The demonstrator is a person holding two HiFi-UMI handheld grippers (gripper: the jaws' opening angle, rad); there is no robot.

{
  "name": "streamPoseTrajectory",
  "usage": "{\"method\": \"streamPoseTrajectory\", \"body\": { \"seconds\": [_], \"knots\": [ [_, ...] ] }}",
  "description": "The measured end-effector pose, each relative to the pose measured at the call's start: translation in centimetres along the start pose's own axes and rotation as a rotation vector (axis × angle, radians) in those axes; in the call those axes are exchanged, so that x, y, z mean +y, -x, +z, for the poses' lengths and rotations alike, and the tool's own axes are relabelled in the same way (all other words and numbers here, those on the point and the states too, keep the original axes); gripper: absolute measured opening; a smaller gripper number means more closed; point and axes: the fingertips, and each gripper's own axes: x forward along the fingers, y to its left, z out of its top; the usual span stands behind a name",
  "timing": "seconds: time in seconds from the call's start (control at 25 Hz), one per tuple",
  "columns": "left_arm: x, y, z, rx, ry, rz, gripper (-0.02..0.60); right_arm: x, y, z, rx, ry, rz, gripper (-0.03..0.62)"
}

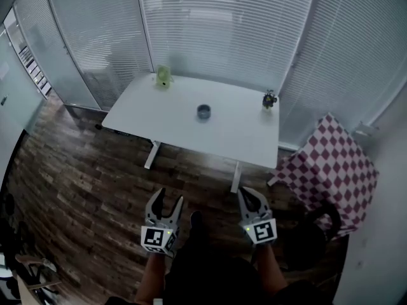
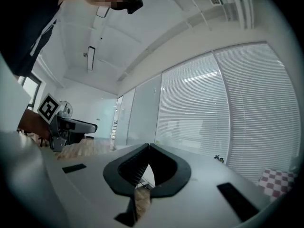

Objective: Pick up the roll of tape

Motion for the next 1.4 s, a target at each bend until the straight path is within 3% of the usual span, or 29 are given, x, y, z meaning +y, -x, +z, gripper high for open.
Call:
{"method": "streamPoseTrajectory", "body": {
  "seconds": [0.16, 0.32, 0.6, 0.96, 1.4],
  "knots": [
    [2.2, -3.4, 0.5, -0.001, -0.001, -0.031, 0.232, -1.0, -3.6, 0.3, 0.023, 0.015, 0.005, 0.008],
    [3.9, -6.5, 0.7, -0.014, -0.022, -0.059, 0.232, -2.5, -7.0, 1.4, -0.04, 0.011, -0.006, 0.008],
    [7.3, -10.7, 1.1, -0.004, 0.043, -0.061, 0.232, -4.0, -11.2, 1.4, 0.02, 0.012, 0.003, 0.008],
    [11.5, -16.0, 1.6, -0.025, 0.036, -0.124, 0.232, -5.4, -15.9, 1.8, 0.056, -0.002, -0.03, 0.008],
    [13.1, -20.0, 1.5, -0.005, 0.03, -0.184, 0.232, -6.1, -19.7, 3.9, -0.024, -0.068, -0.089, 0.008]
  ]
}}
